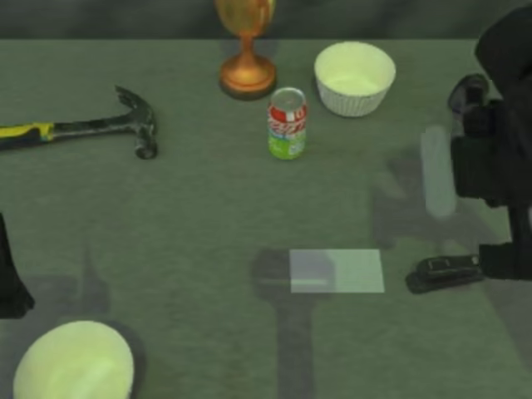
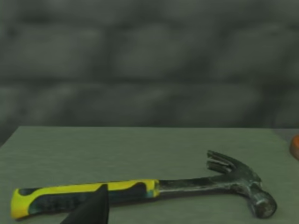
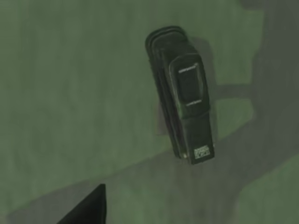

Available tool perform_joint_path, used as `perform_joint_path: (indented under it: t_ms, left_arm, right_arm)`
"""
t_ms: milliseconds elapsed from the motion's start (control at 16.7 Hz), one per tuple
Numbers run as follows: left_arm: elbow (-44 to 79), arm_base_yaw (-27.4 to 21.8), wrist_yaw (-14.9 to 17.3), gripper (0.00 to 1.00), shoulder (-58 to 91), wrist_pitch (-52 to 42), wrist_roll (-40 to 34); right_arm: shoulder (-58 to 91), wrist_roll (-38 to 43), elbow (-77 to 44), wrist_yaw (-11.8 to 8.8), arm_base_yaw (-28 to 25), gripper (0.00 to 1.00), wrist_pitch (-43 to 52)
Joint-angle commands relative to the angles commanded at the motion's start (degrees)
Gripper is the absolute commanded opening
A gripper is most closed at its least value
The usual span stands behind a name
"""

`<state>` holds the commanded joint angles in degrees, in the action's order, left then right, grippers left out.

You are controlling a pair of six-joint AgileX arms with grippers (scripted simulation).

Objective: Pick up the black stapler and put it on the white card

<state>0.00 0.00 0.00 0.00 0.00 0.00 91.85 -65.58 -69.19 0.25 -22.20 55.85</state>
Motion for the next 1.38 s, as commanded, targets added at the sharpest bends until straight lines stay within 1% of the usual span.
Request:
perform_joint_path:
  t_ms: [180,360,780,960,1260,1380]
  left_arm:
    - [0.0,0.0,0.0,1.0,0.0,0.0,0.0]
    - [0.0,0.0,0.0,1.0,0.0,0.0,0.0]
    - [0.0,0.0,0.0,1.0,0.0,0.0,0.0]
    - [0.0,0.0,0.0,1.0,0.0,0.0,0.0]
    - [0.0,0.0,0.0,1.0,0.0,0.0,0.0]
    - [0.0,0.0,0.0,1.0,0.0,0.0,0.0]
  right_arm:
    - [9.73,-6.94,-7.79,-0.09,-2.34,1.0,5.62]
    - [14.77,-10.71,-12.13,-0.18,-3.61,1.0,8.53]
    - [15.18,-11.11,-12.36,-0.19,-3.5,1.0,8.55]
    - [16.76,-11.15,-9.71,-0.18,-3.7,1.0,4.64]
    - [21.72,-10.92,-2.19,-0.16,-3.84,1.0,-8.55]
    - [23.13,-10.92,-0.17,-0.15,-3.89,1.0,-11.63]
